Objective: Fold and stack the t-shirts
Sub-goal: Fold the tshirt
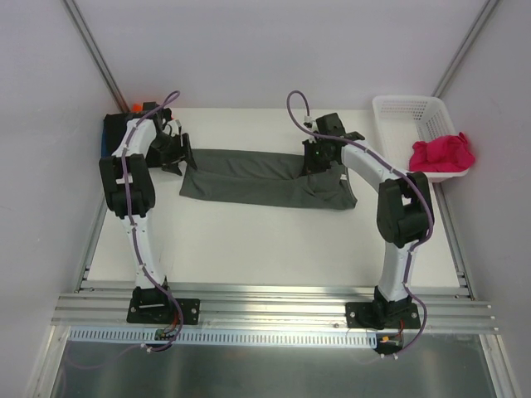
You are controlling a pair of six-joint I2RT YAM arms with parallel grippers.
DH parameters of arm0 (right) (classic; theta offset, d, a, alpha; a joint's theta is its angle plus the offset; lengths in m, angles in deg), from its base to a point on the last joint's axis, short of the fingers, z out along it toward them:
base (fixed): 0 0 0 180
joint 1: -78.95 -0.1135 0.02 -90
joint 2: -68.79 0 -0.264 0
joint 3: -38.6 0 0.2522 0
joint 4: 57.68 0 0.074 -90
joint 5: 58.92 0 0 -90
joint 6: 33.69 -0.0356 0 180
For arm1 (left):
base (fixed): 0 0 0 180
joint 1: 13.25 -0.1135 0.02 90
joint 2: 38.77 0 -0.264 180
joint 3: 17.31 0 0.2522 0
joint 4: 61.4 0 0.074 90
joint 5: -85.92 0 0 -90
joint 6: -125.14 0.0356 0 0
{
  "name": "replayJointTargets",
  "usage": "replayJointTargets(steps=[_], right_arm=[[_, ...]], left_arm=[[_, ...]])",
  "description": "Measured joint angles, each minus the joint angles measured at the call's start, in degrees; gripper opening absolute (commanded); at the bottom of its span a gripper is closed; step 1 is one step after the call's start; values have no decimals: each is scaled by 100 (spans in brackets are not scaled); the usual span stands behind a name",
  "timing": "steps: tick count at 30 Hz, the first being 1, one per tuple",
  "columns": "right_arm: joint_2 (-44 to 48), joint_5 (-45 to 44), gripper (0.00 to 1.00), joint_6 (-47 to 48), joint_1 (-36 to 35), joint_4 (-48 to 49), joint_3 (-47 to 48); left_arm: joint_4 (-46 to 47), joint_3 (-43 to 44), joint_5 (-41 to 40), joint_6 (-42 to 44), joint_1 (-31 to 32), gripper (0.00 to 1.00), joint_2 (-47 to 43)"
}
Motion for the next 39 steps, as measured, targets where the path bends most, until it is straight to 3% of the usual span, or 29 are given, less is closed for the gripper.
replayJointTargets(steps=[3, 4, 12, 18, 22, 24, 31, 39], right_arm=[[-13, -50, 1, 22, -26, 2, 0], [-24, -57, 1, 28, -33, 4, 0], [-203, -120, 0, 59, -109, 57, 59], [-203, -151, 1, 59, -133, 127, 70], [-236, -162, 50, 46, -149, 127, 157], [-251, -221, 56, 114, -149, 127, 225], [-267, -470, 56, 337, 59, 120, 511], [-479, -555, 47, 492, 483, 127, 518]], left_arm=[[87, 94, -31, -68, 76, 97, 122], [114, 98, -44, -61, 111, 99, 142], [197, -190, -46, -122, 297, 97, -7], [164, -800, -13, -186, 282, 89, -461], [142, -872, 81, -190, 299, 87, -741], [160, -866, 264, -190, 306, 86, -844], [195, -826, 693, -203, 461, 85, -697], [188, -957, 935, -212, 533, 84, -535]])
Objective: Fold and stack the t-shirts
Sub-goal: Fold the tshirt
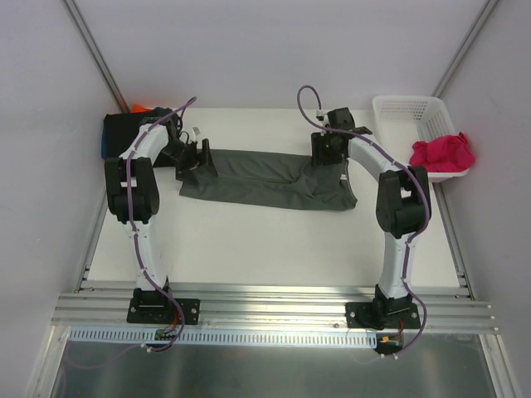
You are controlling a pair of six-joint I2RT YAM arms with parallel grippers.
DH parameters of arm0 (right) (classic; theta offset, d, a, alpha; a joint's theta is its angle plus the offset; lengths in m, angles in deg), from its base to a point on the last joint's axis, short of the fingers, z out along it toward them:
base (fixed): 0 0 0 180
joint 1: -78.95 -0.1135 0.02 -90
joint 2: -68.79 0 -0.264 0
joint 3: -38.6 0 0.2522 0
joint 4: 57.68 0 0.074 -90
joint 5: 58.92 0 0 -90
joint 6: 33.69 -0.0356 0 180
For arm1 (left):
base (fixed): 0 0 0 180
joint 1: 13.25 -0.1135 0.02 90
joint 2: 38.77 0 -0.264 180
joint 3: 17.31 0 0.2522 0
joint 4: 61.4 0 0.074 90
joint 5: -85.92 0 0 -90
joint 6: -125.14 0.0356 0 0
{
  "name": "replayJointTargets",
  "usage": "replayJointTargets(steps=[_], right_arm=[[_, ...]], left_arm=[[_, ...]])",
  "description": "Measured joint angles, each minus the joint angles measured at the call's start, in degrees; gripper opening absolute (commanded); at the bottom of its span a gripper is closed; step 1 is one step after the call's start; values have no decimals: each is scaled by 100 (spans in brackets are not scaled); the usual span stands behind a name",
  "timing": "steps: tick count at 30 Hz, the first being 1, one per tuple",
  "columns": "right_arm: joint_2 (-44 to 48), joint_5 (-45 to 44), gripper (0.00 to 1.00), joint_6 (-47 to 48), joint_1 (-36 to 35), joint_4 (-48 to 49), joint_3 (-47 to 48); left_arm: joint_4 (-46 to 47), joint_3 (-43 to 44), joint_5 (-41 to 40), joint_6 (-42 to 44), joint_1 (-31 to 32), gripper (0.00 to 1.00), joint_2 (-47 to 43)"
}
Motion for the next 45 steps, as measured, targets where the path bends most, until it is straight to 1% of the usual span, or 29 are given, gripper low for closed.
replayJointTargets(steps=[9, 13, 19, 23, 36, 45], right_arm=[[-186, 81, 36, 22, 33, -39, -221], [-184, 160, 34, 17, 116, -50, -487], [175, 208, 34, 20, 409, -129, -1132], [518, 223, 34, 20, 562, -136, -1379], [632, 407, 34, 22, 581, -44, -1399], [544, 549, 31, 22, 577, -48, -1429]], left_arm=[[7, -28, 13, -15, 17, 84, 0], [7, -28, 13, -22, 17, 84, 0], [9, -37, 11, -39, 28, 84, 0], [7, -39, 7, -39, 42, 84, 0], [9, -48, 2, -39, 271, 85, 0], [7, -61, 0, -42, 275, 86, 0]])
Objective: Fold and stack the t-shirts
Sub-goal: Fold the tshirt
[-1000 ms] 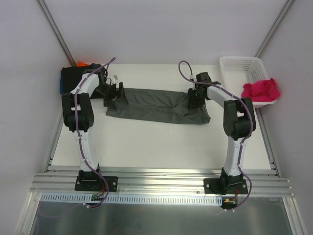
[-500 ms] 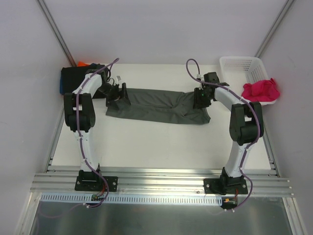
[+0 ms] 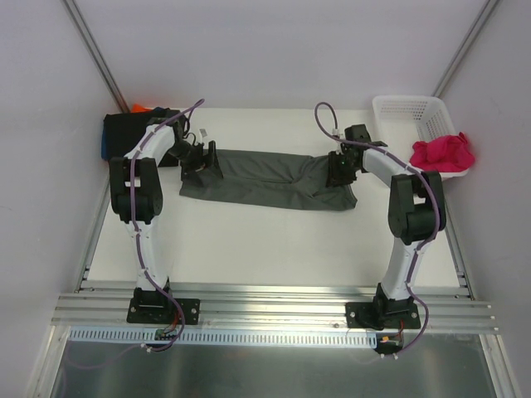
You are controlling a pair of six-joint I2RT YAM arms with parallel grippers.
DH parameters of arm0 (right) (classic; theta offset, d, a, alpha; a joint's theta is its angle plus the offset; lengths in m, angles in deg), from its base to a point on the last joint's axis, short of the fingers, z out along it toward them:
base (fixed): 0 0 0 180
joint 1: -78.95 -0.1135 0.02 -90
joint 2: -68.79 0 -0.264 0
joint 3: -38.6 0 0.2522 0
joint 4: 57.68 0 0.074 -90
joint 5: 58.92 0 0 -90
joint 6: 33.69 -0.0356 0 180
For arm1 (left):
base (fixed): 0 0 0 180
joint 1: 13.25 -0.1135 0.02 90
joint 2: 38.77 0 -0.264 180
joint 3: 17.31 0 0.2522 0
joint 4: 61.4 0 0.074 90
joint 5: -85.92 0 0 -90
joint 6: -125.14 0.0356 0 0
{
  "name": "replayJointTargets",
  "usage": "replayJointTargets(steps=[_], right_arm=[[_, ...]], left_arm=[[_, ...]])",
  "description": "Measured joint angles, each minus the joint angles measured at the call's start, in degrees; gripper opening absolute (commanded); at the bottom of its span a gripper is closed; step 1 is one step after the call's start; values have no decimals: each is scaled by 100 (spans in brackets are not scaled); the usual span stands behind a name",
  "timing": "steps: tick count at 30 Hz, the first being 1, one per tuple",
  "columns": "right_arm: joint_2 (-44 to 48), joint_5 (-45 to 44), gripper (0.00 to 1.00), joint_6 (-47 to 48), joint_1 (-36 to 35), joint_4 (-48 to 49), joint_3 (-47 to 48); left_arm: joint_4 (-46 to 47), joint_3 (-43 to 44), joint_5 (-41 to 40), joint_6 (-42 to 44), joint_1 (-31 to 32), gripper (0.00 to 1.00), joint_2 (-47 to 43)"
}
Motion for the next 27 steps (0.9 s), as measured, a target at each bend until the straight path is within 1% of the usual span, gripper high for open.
replayJointTargets(steps=[5, 7, 8, 10, 11, 21, 27], right_arm=[[-72, 44, 29, 0, -20, -26, -105], [-76, 74, 22, 4, -37, -61, -138], [-79, 90, 14, 7, -46, -63, -149], [-85, 120, 6, 17, -66, -70, -149], [-87, 125, 1, 22, -74, -70, -149], [-111, 96, 1, 136, -28, -111, -146], [-111, -76, 1, 262, 299, -144, -146]], left_arm=[[0, 0, 0, 0, 0, 86, 0], [0, 0, 0, 0, -2, 86, 0], [0, 0, 0, 0, -2, 86, 0], [0, 0, 0, -2, -2, 86, 0], [0, 0, 0, 0, -2, 85, 0], [0, 0, -2, -2, -4, 86, 0], [0, 0, -13, -2, -4, 85, 2]])
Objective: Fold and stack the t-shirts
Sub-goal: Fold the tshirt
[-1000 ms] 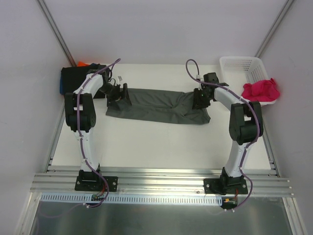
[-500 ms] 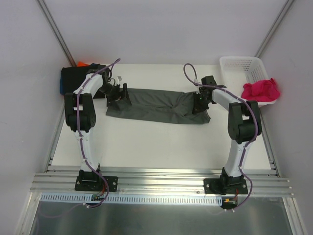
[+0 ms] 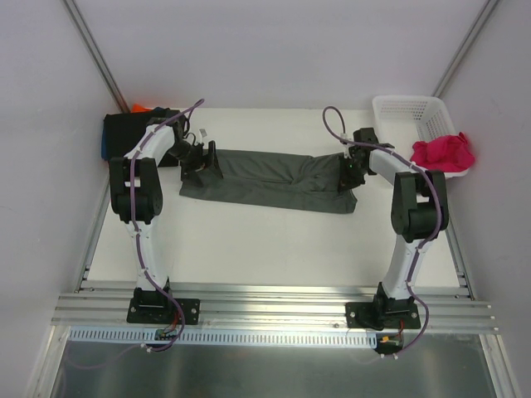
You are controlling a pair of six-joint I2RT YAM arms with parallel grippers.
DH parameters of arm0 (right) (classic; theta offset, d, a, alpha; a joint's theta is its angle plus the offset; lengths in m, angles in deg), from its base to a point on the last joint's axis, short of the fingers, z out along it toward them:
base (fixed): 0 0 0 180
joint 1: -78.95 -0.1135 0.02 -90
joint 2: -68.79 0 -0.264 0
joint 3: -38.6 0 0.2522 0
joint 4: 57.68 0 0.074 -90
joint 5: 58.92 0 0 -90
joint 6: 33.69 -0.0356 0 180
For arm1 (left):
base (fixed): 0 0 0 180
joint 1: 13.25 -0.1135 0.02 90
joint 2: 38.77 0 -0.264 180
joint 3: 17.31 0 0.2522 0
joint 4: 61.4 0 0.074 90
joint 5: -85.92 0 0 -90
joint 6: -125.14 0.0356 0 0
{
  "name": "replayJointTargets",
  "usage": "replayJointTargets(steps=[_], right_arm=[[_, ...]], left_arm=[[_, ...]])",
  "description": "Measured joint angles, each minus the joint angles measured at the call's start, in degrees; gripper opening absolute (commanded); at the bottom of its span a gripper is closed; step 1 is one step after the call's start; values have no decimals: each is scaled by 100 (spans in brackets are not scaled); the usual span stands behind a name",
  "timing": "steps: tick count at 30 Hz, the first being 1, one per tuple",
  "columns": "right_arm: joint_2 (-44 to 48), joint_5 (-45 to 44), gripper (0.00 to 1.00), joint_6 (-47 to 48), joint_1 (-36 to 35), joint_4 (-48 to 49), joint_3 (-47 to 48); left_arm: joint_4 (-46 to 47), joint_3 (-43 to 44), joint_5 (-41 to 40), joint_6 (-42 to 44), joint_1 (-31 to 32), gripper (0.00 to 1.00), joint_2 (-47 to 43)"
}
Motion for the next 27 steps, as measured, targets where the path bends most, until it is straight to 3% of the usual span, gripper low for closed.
replayJointTargets(steps=[23, 24, 25, 27], right_arm=[[175, -634, 1, 195, 284, -90, -66], [212, -667, 5, 197, 295, -101, -92], [247, -713, 39, 195, 304, -122, -109], [289, -798, 63, 175, 315, -136, -114]], left_arm=[[2, -55, -37, 2, 2, 86, 0], [2, -55, -37, 2, 2, 86, 0], [2, -55, -39, 2, 2, 86, 0], [4, -55, -44, 4, 4, 93, 0]])
